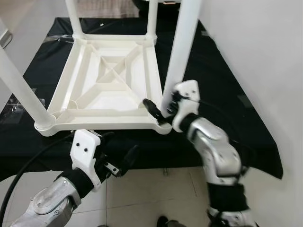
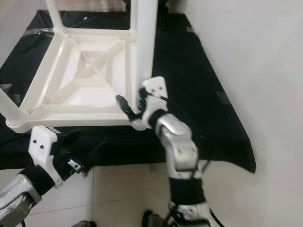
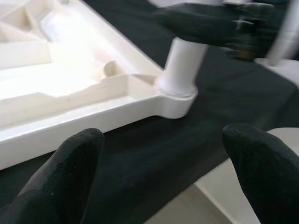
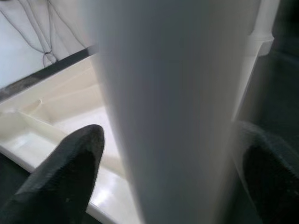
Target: Building children table
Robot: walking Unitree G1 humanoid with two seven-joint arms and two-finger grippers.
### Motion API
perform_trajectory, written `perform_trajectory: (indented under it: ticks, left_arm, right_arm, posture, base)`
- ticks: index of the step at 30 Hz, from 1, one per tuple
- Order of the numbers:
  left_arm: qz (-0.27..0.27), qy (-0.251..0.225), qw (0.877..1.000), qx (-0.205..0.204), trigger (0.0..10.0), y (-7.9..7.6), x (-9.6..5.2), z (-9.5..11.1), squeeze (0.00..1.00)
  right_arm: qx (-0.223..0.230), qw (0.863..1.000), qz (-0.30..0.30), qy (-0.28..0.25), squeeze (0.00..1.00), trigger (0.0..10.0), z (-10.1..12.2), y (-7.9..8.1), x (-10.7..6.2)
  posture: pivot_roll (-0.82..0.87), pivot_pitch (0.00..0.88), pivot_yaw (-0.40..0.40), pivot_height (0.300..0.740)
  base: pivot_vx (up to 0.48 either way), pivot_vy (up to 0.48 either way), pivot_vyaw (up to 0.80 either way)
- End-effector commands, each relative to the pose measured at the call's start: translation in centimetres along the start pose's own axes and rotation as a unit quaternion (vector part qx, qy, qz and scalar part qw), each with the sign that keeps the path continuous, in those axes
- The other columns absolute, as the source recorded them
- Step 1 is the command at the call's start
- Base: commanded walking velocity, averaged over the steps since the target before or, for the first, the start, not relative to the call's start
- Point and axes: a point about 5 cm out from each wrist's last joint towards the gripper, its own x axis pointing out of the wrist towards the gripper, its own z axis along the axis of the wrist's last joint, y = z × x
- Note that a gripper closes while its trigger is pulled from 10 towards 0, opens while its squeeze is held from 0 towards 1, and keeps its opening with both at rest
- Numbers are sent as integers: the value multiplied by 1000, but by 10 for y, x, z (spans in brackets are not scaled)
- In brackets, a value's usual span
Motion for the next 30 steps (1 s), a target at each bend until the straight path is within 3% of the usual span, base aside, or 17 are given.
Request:
perform_trajectory:
  ticks: [1, 6, 7, 8, 11, 12, 14, 15, 18, 19, 20, 30]
  left_arm:
    - [11, 8, 1000, 2, 10000, 1, 0, -5, 0]
    - [68, 26, 997, -9, 10000, 13, -2, -19, 0]
    - [68, 26, 997, -9, 10000, 13, -2, -19, 0]
    - [82, 37, 996, -11, 10000, 16, -3, -27, 0]
    - [91, 45, 995, -12, 10000, 18, -4, -32, 0]
    - [103, 53, 993, -13, 10000, 21, -3, -39, 0]
    - [110, 58, 992, -13, 10000, 23, -3, -43, 0]
    - [121, 60, 991, -13, 10000, 25, -3, -47, 0]
    - [132, 63, 989, -12, 10000, 27, -3, -51, 0]
    - [160, 82, 984, -2, 10000, 28, -5, -60, 0]
    - [170, 90, 981, 2, 10000, 28, -5, -63, 0]
    - [153, 93, 984, 14, 10000, 10, -1, -74, 0]
  right_arm:
    - [-2, 1000, 13, 1, 1000, 10000, -5, 0, -10]
    - [0, 999, 12, 52, 1000, 10000, -29, -4, -46]
    - [0, 999, 12, 52, 1000, 10000, -29, -4, -46]
    - [-2, 997, -16, 75, 1000, 10000, -40, -10, -58]
    - [-3, 995, -35, 90, 1000, 10000, -47, -14, -66]
    - [2, 992, -78, 98, 996, 10000, -53, -21, -77]
    - [7, 989, -105, 100, 996, 10000, -56, -25, -84]
    - [12, 989, -112, 97, 67, 10000, -57, -21, -88]
    - [18, 990, -108, 92, 0, 10000, -57, -16, -91]
    - [23, 992, -91, 81, 0, 10000, -58, -2, -88]
    - [25, 993, -91, 78, 0, 10000, -58, 0, -85]
    - [20, 994, -90, 53, 0, 10000, -56, 6, -70]
  posture:
    - [106, 230, -84, 740]
    - [75, 225, -77, 740]
    - [75, 225, -77, 740]
    - [70, 219, -72, 740]
    - [68, 216, -71, 740]
    - [58, 209, -59, 740]
    - [56, 205, -57, 740]
    - [46, 198, -49, 740]
    - [45, 195, -45, 740]
    - [58, 180, -42, 740]
    - [60, 177, -42, 740]
    - [75, 139, -45, 740]
  base:
    - [0, 0, 0]
    - [0, 0, 0]
    - [0, 0, 0]
    - [0, 0, 0]
    - [0, 0, 0]
    - [0, 0, 0]
    - [0, 0, 0]
    - [0, 0, 0]
    - [0, 0, 0]
    - [0, 454, 0]
    - [0, 454, 0]
    - [0, 464, 0]
